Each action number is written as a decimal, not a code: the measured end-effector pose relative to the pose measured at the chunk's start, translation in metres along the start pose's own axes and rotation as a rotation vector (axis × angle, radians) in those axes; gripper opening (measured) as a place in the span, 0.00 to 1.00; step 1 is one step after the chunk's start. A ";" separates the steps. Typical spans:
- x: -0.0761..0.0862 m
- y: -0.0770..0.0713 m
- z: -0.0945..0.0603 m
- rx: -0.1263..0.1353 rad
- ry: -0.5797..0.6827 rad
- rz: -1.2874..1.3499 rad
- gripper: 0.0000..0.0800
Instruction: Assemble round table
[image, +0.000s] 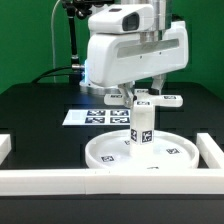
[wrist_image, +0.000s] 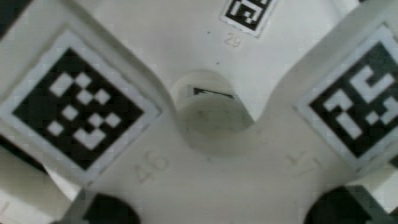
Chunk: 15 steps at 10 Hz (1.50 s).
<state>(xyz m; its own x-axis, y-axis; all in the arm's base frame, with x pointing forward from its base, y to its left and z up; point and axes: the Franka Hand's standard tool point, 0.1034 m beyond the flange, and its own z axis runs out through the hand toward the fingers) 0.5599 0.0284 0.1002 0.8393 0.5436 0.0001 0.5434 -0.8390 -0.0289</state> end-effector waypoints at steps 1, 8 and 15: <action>0.000 0.000 0.000 0.000 0.000 0.069 0.56; -0.002 0.004 0.001 0.056 0.071 0.823 0.56; 0.005 -0.006 0.001 0.120 0.079 1.497 0.56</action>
Offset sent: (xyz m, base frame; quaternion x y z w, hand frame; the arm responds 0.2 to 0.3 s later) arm 0.0000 0.0000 0.0000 0.0000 0.0000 0.1938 0.9810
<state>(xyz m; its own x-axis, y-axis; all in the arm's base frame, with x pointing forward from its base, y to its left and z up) 0.5615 0.0361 0.0991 0.6030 -0.7961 -0.0504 -0.7943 -0.5933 -0.1306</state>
